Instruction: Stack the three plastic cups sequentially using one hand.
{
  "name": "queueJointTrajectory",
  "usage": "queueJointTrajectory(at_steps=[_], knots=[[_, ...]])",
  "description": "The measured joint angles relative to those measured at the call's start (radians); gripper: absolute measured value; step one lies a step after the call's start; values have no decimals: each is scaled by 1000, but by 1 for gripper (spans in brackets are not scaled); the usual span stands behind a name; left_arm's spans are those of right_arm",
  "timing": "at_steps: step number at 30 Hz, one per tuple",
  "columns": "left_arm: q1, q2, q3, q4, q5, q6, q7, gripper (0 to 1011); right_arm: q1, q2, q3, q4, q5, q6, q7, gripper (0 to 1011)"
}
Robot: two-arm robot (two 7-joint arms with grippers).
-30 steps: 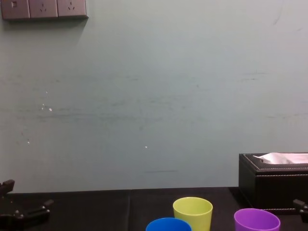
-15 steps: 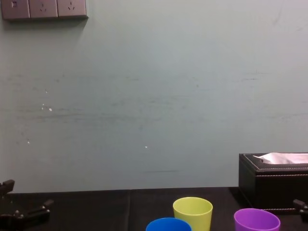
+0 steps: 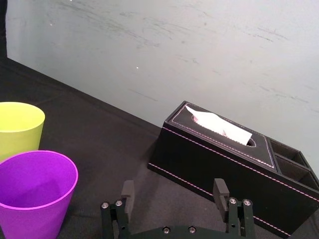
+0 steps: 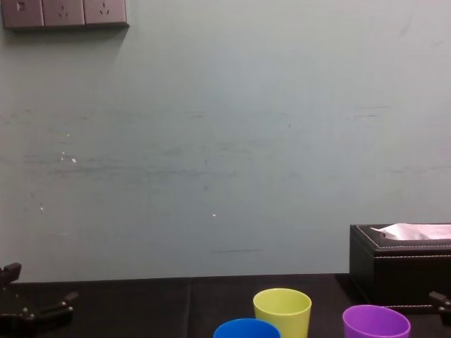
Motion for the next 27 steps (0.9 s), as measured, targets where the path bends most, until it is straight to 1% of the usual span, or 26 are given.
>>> queueJointTrajectory(at_steps=[27], knots=[[0,0,0,0,0,0,0,1000,0,0,0,0,0,0,0,1003]])
